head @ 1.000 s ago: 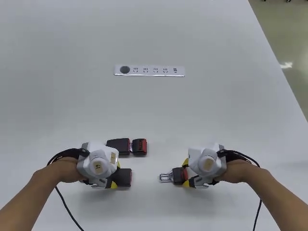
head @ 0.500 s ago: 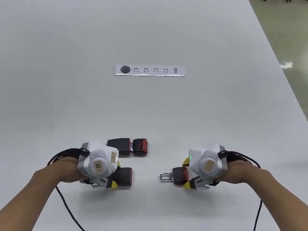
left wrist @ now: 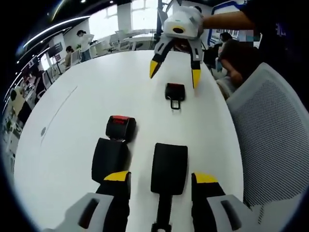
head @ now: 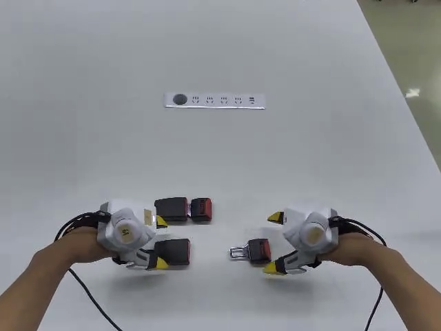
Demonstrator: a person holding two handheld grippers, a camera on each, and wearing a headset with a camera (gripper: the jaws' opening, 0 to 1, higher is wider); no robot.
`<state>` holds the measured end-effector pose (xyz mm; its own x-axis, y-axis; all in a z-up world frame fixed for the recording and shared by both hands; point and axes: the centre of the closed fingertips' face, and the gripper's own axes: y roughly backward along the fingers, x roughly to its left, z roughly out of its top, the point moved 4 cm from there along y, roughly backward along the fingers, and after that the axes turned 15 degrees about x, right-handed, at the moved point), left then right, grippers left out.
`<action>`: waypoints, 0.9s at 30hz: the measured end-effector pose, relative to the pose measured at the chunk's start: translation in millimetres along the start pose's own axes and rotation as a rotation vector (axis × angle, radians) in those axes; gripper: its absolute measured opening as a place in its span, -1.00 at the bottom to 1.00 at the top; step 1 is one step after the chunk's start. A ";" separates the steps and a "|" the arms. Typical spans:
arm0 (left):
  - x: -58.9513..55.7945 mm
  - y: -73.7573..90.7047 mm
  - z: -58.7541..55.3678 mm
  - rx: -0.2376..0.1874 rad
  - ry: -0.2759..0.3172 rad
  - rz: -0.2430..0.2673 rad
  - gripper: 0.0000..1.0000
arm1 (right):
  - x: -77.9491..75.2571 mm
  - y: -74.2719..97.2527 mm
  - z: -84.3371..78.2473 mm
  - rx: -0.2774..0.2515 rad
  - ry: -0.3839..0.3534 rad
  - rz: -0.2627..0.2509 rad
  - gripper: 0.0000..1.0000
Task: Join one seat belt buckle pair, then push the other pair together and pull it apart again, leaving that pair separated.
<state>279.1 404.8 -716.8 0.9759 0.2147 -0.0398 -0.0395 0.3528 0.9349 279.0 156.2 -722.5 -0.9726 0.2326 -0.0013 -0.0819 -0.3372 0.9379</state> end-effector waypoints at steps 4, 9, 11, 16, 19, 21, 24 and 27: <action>0.2 6.7 -7.9 -0.028 0.053 0.006 0.15 | -1.4 2.1 -5.7 -0.025 -0.025 -0.023 0.52; -2.3 13.0 -19.7 -0.050 0.122 0.011 0.19 | -0.3 7.2 -10.4 -0.061 -0.067 -0.045 0.57; -3.3 15.6 -24.5 -0.062 0.147 0.019 0.21 | -3.6 8.1 -14.3 -0.079 -0.084 -0.060 0.60; -6.3 25.9 -29.5 -0.121 0.228 0.045 0.26 | 2.1 18.5 -13.0 -0.131 -0.120 -0.087 0.68; -7.7 30.9 -35.3 -0.168 0.280 0.065 0.27 | 4.7 20.4 -14.0 -0.162 -0.151 -0.105 0.72; -6.7 31.1 -41.0 -0.193 0.300 0.078 0.31 | 5.8 20.3 -15.7 -0.179 -0.163 -0.110 0.73; -7.0 32.8 -49.4 -0.234 0.337 0.115 0.37 | 7.5 21.7 -17.3 -0.214 -0.200 -0.128 0.79; -10.4 34.8 -52.1 -0.262 0.352 0.153 0.41 | 10.1 24.6 -15.3 -0.254 -0.229 -0.149 0.84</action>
<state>256.4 462.3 -702.2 0.8241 0.5624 -0.0676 -0.2749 0.5014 0.8204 263.8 136.3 -704.7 -0.8744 0.4844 -0.0266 -0.2982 -0.4936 0.8170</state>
